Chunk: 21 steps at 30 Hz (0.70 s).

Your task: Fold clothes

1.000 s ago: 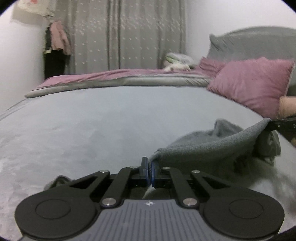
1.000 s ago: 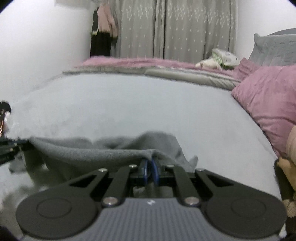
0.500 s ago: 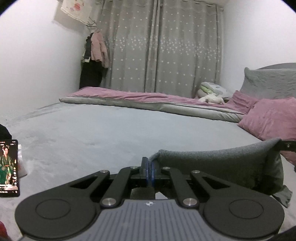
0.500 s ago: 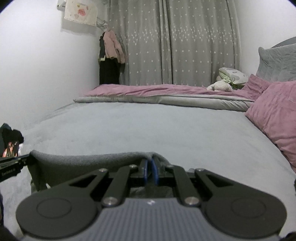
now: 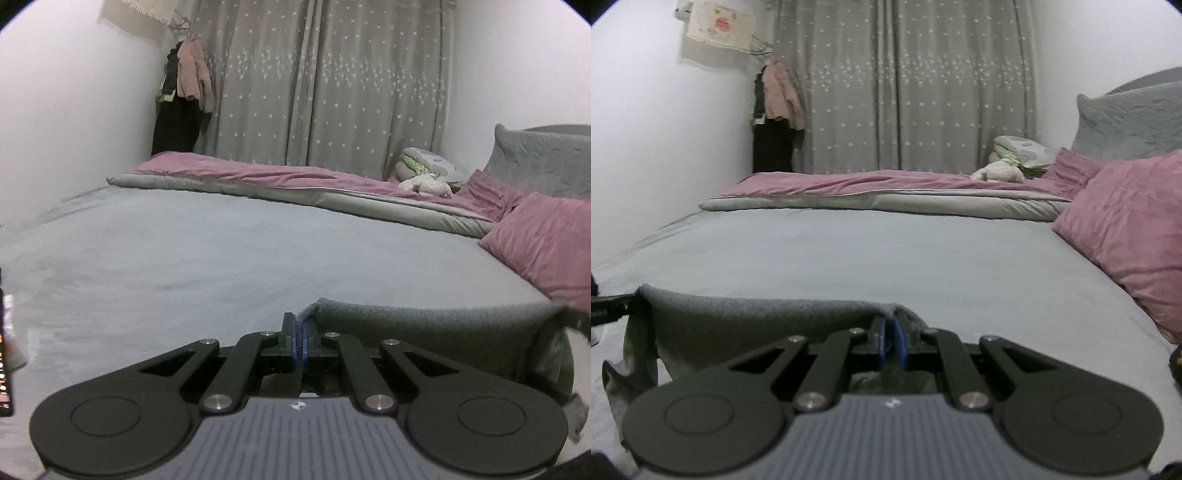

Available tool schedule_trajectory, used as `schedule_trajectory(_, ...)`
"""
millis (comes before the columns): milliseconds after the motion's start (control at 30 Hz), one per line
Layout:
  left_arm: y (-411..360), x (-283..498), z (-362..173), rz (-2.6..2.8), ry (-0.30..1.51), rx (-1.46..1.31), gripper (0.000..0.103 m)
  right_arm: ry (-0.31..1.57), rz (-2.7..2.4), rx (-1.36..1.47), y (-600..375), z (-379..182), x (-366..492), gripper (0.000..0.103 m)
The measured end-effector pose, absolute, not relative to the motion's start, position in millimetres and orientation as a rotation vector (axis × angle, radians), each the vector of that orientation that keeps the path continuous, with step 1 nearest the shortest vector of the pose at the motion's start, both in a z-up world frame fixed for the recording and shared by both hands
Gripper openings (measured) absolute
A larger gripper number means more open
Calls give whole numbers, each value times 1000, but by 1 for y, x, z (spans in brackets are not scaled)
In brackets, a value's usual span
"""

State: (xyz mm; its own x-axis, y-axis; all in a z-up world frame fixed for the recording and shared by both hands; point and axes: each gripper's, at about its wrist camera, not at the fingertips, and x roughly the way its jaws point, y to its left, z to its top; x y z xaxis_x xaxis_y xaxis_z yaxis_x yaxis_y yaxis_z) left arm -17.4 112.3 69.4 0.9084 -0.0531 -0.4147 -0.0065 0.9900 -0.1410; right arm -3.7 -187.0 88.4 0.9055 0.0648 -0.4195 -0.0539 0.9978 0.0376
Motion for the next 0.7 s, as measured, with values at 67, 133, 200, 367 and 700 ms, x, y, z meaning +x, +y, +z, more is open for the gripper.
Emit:
schedule_trajectory(67, 107, -8, 71, -23, 431, -151, 3, 433, 42, 24, -188, 85, 0, 7)
schedule_trajectory(133, 102, 0, 73, -24, 428, -147, 3, 433, 26, 7, -189, 80, 3, 7)
schedule_trajectory(200, 97, 9, 75, -28, 426, -132, 3, 440, 19, -11, -190, 74, 9, 7)
schedule_trajectory(367, 90, 34, 73, -36, 429, -100, 3, 456, 10, -76, -190, 62, 29, 7)
schedule_trajectory(700, 71, 88, 53, -22, 447, -24, 3, 467, -9, -178, -177, 33, 85, 7)
